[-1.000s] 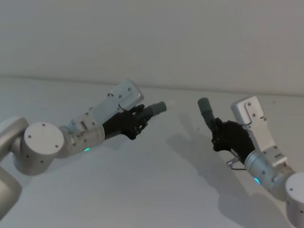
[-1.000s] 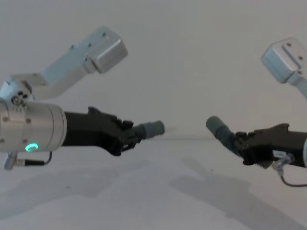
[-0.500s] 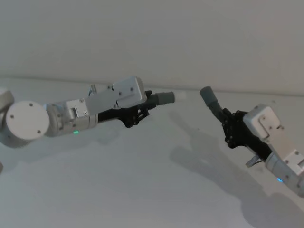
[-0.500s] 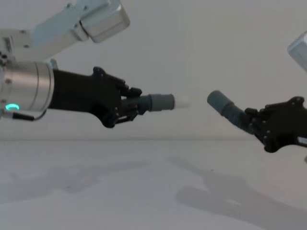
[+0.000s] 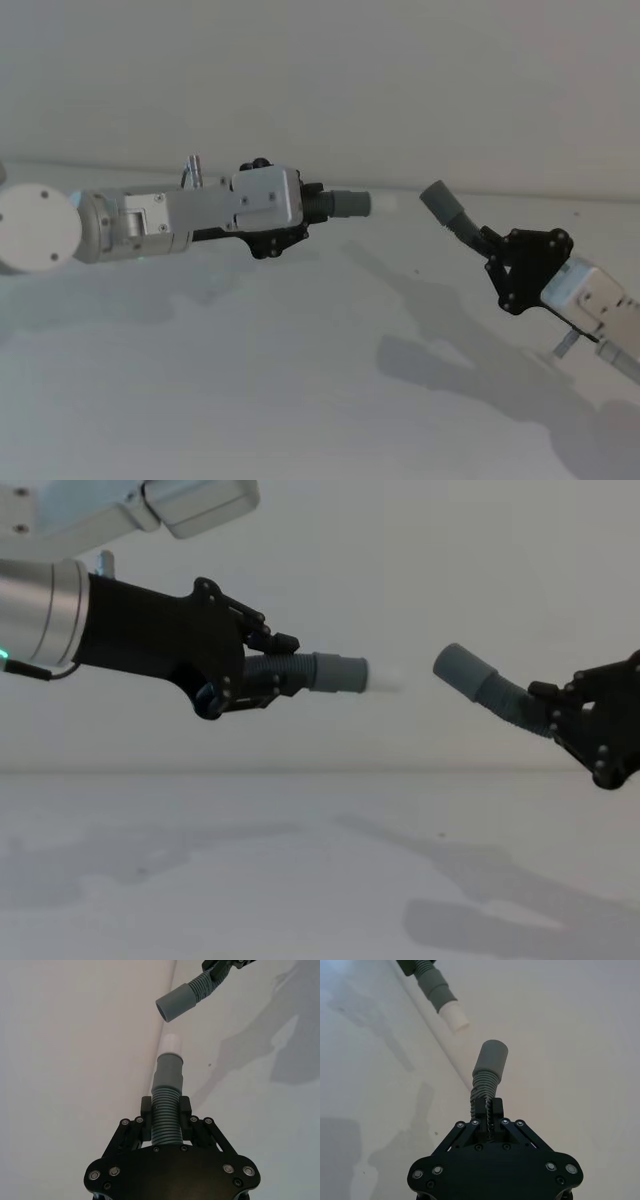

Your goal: Use both hands to pick up one end of the pipe from the table, align the ends, and insert them.

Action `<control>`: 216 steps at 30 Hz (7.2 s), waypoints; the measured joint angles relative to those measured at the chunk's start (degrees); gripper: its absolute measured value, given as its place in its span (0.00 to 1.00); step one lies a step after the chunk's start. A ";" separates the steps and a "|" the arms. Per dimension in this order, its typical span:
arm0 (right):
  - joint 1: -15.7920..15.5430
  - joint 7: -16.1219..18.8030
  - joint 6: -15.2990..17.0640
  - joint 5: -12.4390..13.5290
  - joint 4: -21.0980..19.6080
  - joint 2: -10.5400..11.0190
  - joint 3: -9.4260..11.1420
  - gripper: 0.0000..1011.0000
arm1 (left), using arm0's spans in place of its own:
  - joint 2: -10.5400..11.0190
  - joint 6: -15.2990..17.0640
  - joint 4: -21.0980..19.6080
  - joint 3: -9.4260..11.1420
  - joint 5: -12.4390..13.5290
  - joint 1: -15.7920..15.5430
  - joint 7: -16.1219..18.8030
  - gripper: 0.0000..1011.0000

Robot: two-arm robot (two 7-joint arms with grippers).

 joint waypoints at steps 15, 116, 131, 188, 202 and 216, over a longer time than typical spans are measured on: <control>1.74 2.40 -4.13 -2.40 2.54 1.83 0.07 0.05 | 1.05 -1.36 -0.64 0.32 0.93 -0.94 -1.46 0.30; 15.42 1.04 -20.32 -18.08 11.06 4.56 -7.99 0.05 | 1.49 -1.92 -0.87 0.42 1.32 -1.33 -2.09 0.30; 15.43 1.23 -19.96 -17.36 10.91 4.65 -8.29 0.05 | 1.49 -1.93 -0.87 0.42 1.32 -1.33 -2.10 0.30; 16.62 1.84 -22.12 -16.62 11.43 3.87 -8.76 0.05 | 1.49 -1.93 -0.87 0.43 1.32 -1.33 -2.10 0.30; 16.76 1.97 -22.07 -16.60 11.33 3.77 -8.97 0.05 | 1.49 -1.92 -0.87 0.43 1.31 -1.33 -2.10 0.30; 16.82 2.03 -22.00 -16.56 11.28 3.71 -9.05 0.05 | 1.49 -1.92 -0.87 0.43 1.32 -1.33 -2.10 0.30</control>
